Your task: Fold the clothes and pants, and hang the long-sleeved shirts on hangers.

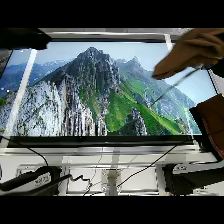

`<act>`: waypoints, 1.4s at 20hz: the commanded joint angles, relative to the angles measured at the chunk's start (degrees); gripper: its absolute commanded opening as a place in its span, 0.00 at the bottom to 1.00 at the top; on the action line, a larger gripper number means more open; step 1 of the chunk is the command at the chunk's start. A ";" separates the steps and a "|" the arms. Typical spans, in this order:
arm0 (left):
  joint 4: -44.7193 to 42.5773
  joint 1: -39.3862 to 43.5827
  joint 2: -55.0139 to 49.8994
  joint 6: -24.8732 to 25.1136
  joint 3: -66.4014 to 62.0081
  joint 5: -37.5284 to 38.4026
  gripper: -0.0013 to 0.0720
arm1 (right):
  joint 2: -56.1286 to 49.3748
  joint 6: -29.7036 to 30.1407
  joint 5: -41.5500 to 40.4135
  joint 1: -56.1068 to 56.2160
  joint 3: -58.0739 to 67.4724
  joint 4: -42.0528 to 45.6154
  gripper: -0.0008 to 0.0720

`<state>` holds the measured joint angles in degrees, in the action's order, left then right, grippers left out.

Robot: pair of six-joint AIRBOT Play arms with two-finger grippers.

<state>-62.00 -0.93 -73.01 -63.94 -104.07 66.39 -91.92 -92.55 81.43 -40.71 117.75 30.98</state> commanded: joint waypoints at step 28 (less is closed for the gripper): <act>-15.78 -0.94 6.58 3.98 0.04 9.77 0.04 | 5.62 -2.40 23.93 -33.16 -6.23 51.30 0.79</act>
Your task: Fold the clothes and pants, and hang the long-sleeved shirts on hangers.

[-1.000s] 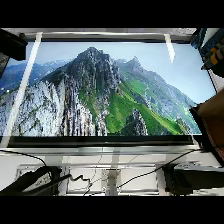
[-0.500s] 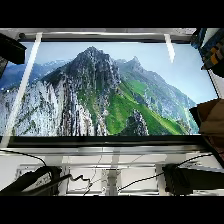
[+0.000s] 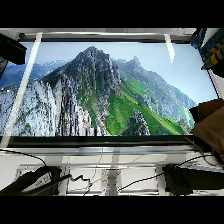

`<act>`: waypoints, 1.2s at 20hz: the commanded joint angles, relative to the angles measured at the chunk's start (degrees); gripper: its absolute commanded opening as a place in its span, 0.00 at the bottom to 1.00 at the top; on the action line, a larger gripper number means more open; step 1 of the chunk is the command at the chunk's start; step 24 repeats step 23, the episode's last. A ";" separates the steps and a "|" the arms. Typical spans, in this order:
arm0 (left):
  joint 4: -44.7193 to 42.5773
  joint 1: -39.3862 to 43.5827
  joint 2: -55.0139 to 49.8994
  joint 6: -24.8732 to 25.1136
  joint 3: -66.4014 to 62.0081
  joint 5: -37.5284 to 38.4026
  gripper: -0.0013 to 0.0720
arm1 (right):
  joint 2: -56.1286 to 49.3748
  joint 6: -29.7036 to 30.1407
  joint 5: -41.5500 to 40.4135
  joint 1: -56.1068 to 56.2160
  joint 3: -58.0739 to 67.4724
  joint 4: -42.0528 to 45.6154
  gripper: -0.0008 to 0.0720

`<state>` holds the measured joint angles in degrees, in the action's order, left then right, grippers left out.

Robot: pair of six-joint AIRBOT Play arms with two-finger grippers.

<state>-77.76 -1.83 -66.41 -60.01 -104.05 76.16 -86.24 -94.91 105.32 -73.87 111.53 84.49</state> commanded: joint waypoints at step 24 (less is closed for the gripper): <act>-0.04 -0.04 -0.02 0.04 0.02 0.00 0.04 | 13.11 2.71 -5.25 69.85 0.02 0.87 0.05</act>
